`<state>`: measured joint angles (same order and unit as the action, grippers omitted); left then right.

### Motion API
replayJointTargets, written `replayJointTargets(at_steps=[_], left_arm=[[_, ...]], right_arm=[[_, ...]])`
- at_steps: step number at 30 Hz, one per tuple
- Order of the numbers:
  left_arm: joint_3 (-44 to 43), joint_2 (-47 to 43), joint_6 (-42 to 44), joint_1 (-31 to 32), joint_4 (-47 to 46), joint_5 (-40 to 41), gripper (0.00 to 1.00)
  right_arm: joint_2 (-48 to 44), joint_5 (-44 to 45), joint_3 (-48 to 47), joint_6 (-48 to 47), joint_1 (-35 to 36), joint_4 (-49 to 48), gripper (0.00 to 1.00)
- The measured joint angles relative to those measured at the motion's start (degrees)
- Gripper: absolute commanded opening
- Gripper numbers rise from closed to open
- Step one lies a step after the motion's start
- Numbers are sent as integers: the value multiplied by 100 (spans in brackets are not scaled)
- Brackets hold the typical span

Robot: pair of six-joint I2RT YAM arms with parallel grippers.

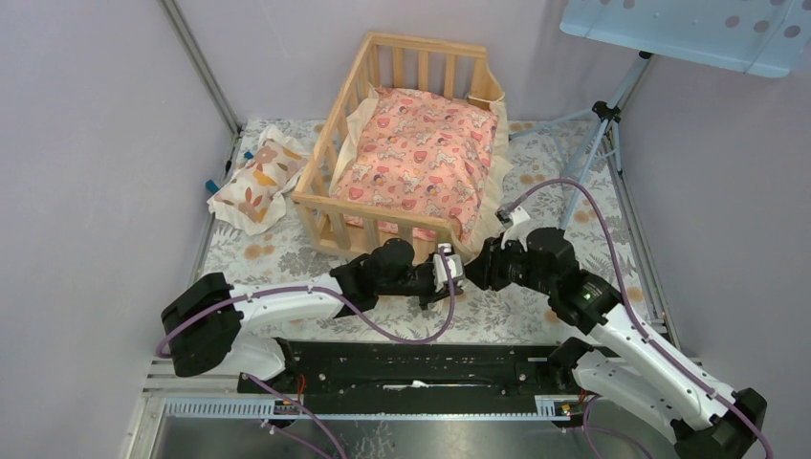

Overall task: Set up the pet bed
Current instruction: Tie the ropes to the bed frame.

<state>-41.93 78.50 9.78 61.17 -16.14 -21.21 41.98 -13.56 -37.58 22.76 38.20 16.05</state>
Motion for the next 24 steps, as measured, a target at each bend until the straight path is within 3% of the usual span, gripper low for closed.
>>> replayJointTargets(at_steps=[9,24], left_arm=[[7,0,-157,-17,-7,-4,0],[-431,28,-1305,-57,673,96,0]], right_arm=[[358,-68,17,149,0,-356,19],[560,46,297,96,4,-481,16]])
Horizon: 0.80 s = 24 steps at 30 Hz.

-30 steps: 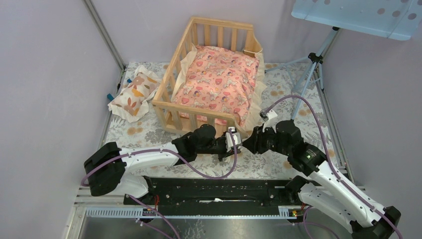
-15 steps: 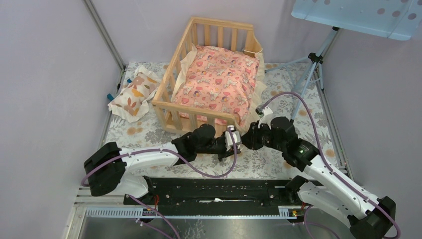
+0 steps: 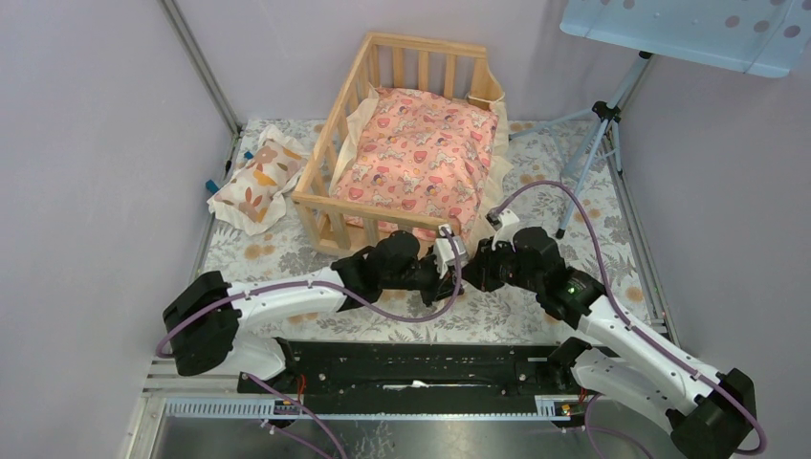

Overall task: Set up the pet bed
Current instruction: Tie the ropes to the bed frame.

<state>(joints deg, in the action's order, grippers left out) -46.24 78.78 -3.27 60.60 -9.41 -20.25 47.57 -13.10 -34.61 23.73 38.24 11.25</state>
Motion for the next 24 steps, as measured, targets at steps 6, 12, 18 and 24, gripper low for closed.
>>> replayJointTargets(at_steps=[6,12,18,24], left_arm=[[-238,181,-435,-7,289,9,0],[-282,208,-647,-15,348,4,0],[-282,208,-732,-33,330,-59,0],[-282,208,-732,-52,328,-116,0]], right_arm=[[22,-48,2,-149,11,37,29],[-33,-4,-98,-385,13,361,35],[-330,173,-232,-448,9,560,38],[-452,214,-435,-446,4,625,28]])
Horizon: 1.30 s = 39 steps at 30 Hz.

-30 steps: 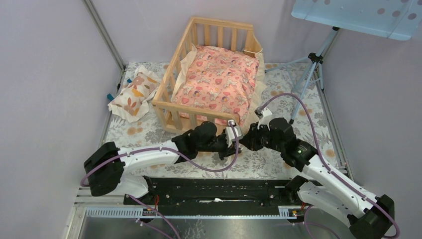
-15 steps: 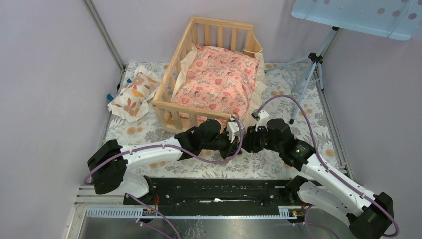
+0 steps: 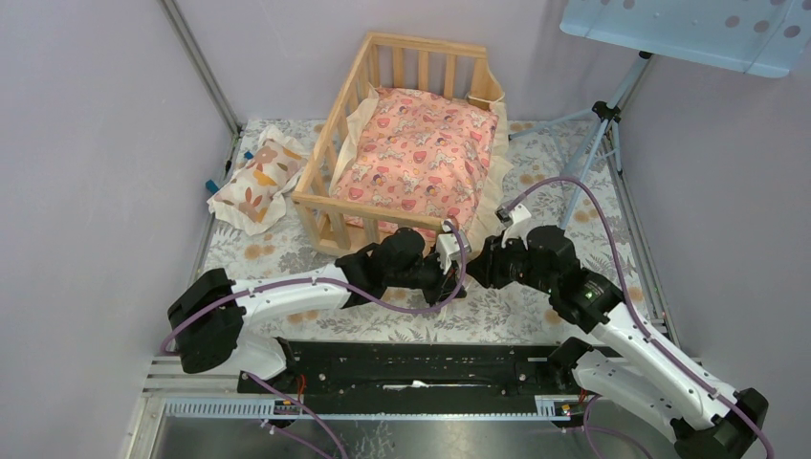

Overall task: Set up the pet bed
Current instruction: Tie the ropes to the bed frame.

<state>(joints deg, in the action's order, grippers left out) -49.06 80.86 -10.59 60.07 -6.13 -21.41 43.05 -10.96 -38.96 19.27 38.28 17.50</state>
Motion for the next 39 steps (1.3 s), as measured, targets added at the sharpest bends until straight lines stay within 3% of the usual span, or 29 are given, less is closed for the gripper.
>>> replayJointTargets(at_steps=[4,12,23,31,39], left_arm=[[0,0,2,-11,2,-33,0],[0,0,44,-42,7,-116,0],[-11,26,59,-63,-15,-188,0],[-11,50,59,-85,-70,-243,0],[-11,164,107,-118,-282,-372,0]], right_arm=[[-13,-22,-20,46,0,-94,8],[398,-212,133,352,2,-756,0],[562,-286,330,433,24,-859,0],[848,-76,92,144,28,-26,3],[664,236,-52,20,28,278,20]])
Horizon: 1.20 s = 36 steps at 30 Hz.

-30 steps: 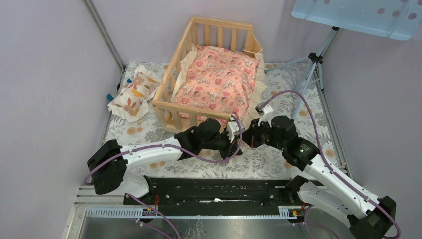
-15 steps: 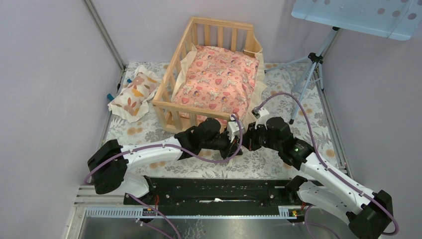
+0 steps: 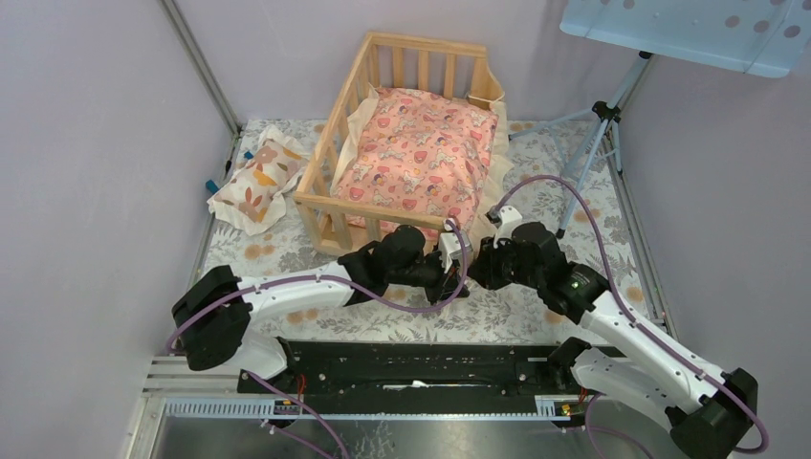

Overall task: Set up the pet bed
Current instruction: Tie the ropes to the bed frame.

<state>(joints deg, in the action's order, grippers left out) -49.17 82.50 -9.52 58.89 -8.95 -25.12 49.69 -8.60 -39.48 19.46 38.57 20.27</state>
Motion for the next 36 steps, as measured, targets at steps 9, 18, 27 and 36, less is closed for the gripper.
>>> replayJointTargets(at_steps=[9,18,27,36], left_arm=[[0,9,55,-72,-2,-170,0],[0,11,105,-111,-2,-295,0],[0,24,76,-144,-35,-343,0],[0,52,-28,-153,-129,-389,0]], right_arm=[[-424,42,35,136,-2,-264,14],[-184,-144,35,249,-11,-448,6],[474,-310,-76,258,2,-39,7],[-13,-26,-122,280,-2,-70,29]])
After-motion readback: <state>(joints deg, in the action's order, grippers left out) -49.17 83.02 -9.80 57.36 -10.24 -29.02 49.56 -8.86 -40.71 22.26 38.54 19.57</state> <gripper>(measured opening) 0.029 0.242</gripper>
